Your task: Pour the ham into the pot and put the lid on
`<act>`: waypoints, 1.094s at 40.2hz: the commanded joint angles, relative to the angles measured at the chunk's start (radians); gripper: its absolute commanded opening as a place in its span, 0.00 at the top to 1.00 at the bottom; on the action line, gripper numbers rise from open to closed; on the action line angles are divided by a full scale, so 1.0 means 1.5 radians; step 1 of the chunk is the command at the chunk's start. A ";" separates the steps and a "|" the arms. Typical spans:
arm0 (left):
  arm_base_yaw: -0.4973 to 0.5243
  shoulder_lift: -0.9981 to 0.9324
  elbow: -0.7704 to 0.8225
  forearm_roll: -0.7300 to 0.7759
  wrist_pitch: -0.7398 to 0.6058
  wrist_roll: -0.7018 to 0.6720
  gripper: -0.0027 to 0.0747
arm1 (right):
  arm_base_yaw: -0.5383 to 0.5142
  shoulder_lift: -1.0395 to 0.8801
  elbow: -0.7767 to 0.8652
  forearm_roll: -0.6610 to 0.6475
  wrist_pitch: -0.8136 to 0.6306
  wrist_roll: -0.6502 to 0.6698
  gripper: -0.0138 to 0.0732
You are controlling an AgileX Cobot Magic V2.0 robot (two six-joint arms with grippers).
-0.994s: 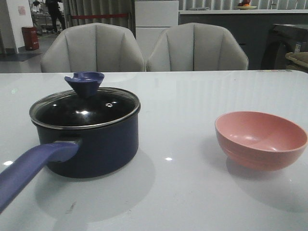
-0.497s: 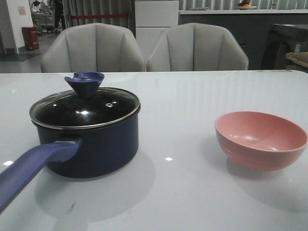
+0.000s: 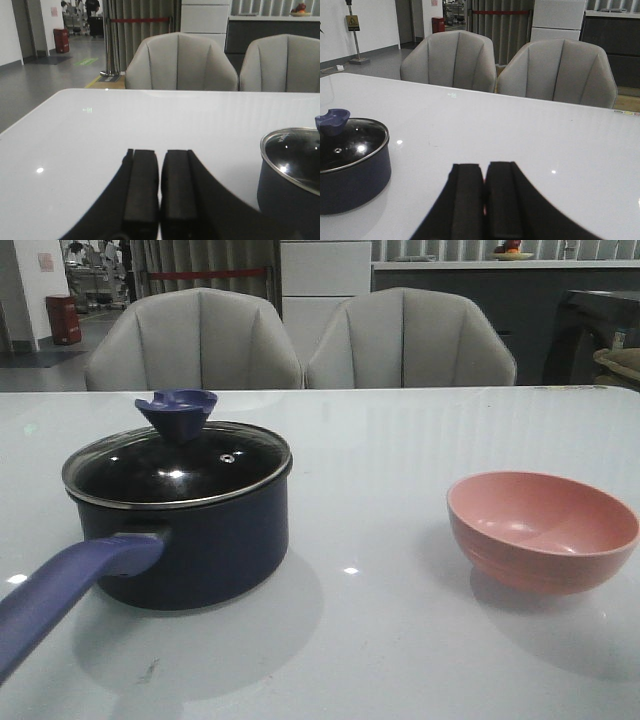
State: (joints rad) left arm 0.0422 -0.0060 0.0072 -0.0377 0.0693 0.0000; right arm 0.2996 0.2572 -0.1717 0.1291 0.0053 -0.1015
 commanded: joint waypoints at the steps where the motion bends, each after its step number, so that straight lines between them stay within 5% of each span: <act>1: 0.001 -0.013 0.021 -0.008 -0.063 0.000 0.82 | 0.000 0.004 -0.018 -0.002 -0.047 -0.005 0.67; 44: 0.001 -0.013 0.021 -0.008 -0.063 0.000 0.82 | -0.031 -0.013 -0.017 -0.015 -0.021 -0.005 0.67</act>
State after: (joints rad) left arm 0.0422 -0.0060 0.0072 -0.0400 0.0577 0.0000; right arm 0.2865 0.2435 -0.1717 0.1291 0.0284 -0.1015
